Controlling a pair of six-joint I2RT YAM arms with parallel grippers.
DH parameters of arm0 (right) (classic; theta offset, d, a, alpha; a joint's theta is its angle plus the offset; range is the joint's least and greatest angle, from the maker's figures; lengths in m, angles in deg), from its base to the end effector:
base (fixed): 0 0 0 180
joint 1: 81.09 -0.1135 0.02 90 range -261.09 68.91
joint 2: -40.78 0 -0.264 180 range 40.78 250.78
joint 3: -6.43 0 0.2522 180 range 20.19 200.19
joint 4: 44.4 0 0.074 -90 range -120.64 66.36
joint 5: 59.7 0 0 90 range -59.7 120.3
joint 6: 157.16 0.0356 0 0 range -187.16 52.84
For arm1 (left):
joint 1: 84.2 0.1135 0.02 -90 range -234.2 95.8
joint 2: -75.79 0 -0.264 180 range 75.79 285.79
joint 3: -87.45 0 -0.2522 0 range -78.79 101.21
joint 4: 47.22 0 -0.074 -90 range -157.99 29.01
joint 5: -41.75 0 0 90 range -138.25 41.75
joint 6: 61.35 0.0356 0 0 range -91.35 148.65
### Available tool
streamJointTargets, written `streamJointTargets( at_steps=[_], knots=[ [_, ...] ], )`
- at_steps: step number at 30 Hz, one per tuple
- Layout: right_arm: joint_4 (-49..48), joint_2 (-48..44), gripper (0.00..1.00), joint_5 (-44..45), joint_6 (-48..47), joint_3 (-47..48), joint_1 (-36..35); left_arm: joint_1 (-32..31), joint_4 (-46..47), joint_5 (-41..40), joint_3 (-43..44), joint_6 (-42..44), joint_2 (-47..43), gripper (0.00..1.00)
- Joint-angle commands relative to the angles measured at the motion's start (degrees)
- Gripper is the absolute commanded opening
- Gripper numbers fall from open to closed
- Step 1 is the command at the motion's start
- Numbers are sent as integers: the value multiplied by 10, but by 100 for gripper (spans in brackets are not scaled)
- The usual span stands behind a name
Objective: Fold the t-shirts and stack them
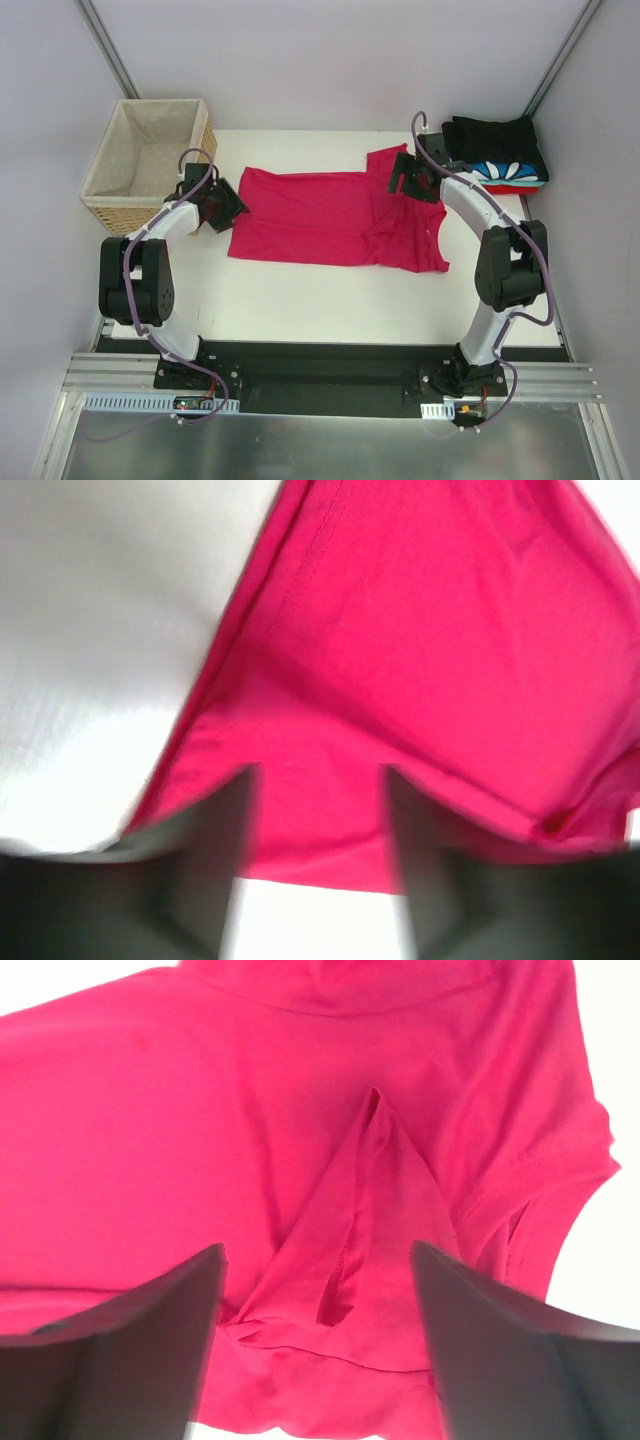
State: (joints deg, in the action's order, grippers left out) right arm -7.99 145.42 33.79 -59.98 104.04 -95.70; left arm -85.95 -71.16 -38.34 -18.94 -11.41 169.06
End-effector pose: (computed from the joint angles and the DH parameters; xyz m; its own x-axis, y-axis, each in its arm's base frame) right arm 0.4036 0.1030 0.2627 -0.6863 -0.0500 -0.7256 -0.1242 0.9910 0.0492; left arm 0.3512 -0.0169 0.2170 -0.6271 -0.6151 -0.4779 -0.3253 0.7642 -0.5569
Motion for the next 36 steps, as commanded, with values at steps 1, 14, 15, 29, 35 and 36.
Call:
streamJointTargets(
  at_steps=[1,14,15,29,35,36],
  knots=[
    [-25,-43,93,35,-6,-20,2,4,21,1,36,-4,8,80],
    [3,-275,100,57,-11,-211,-42,-113,1,49,-39,-20,-128,99],
    [1,-294,100,58,-9,-228,-43,-120,2,47,-51,-21,-129,99],
    [26,-400,100,58,-25,-309,-53,-129,39,-24,-126,-8,-94,99],
    [32,-413,100,58,-30,-310,-55,-125,50,-31,-108,-7,-73,99],
    [32,-410,100,57,-30,-309,-56,-124,51,-30,-106,-8,-70,99]
  ],
)
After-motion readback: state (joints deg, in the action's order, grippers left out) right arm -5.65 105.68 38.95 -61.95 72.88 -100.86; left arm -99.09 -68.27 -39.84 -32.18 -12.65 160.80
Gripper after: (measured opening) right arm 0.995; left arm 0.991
